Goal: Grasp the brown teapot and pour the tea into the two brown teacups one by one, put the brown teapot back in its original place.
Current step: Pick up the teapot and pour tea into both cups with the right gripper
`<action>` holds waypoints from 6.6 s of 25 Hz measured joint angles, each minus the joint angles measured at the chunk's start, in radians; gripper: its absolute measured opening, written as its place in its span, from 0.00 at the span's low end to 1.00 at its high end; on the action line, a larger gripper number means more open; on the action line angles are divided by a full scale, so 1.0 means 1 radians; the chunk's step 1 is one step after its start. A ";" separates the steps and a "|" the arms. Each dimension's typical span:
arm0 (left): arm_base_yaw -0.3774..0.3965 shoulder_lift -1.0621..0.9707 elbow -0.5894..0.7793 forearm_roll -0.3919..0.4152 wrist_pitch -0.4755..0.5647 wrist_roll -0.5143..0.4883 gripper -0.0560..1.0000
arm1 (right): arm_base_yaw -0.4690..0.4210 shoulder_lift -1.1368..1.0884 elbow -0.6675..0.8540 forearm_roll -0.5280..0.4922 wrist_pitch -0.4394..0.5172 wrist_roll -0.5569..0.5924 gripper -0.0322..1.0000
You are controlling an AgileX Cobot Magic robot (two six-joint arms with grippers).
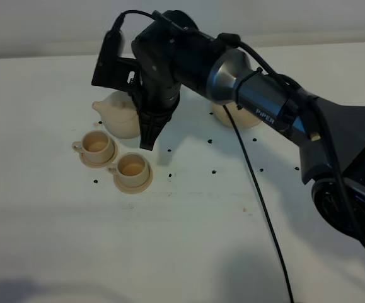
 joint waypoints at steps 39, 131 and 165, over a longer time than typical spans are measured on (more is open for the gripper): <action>0.000 0.000 0.000 0.000 0.000 0.001 0.45 | 0.080 0.079 0.000 -0.310 -0.084 -0.167 0.12; 0.000 0.000 0.000 0.000 0.000 0.003 0.45 | 0.180 0.131 0.000 -0.773 -0.103 -0.221 0.12; 0.000 0.000 0.000 0.000 0.000 0.005 0.45 | 0.197 0.131 0.000 -0.800 -0.112 -0.265 0.12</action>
